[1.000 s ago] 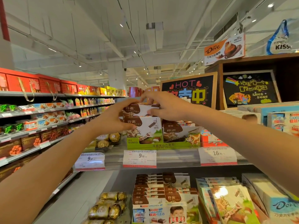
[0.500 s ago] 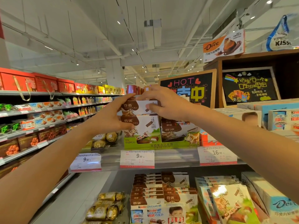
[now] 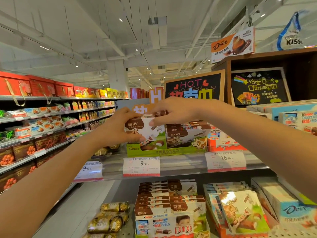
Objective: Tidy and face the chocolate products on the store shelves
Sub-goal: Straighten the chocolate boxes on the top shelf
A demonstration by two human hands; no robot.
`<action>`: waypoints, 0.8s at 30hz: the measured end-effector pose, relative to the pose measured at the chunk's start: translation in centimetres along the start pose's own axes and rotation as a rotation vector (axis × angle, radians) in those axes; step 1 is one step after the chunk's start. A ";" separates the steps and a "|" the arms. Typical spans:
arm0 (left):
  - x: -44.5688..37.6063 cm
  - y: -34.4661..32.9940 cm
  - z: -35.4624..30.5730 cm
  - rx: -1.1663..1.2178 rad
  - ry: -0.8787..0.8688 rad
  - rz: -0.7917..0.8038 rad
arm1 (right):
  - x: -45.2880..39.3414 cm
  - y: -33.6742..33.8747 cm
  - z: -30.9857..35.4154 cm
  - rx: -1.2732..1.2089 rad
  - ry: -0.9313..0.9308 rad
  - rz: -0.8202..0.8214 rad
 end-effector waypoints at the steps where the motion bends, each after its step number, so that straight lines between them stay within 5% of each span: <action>1: 0.0 0.0 0.1 -0.057 -0.021 -0.020 | 0.9 0.6 -0.1 -0.040 -0.019 0.001; 7: -0.3 -0.2 -2.4 -0.050 -0.102 0.024 | 6.4 2.0 -2.0 -0.134 -0.190 0.155; 17: -2.3 -0.7 -6.1 0.046 -0.095 0.063 | 5.5 1.0 -5.8 -0.143 -0.150 -0.396; 24: -3.0 -0.5 -6.1 0.132 -0.051 0.296 | 3.5 0.3 -6.6 -0.157 -0.136 -0.405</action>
Point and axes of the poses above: each hand's wrist, its own x-axis away from the middle knuckle, its own y-axis out of the back of the hand, z = x × y, the point moved 1 cm from there along -x, towards the middle knuckle, and after that the axes turned 10 degrees about y, right-handed, at the moved point
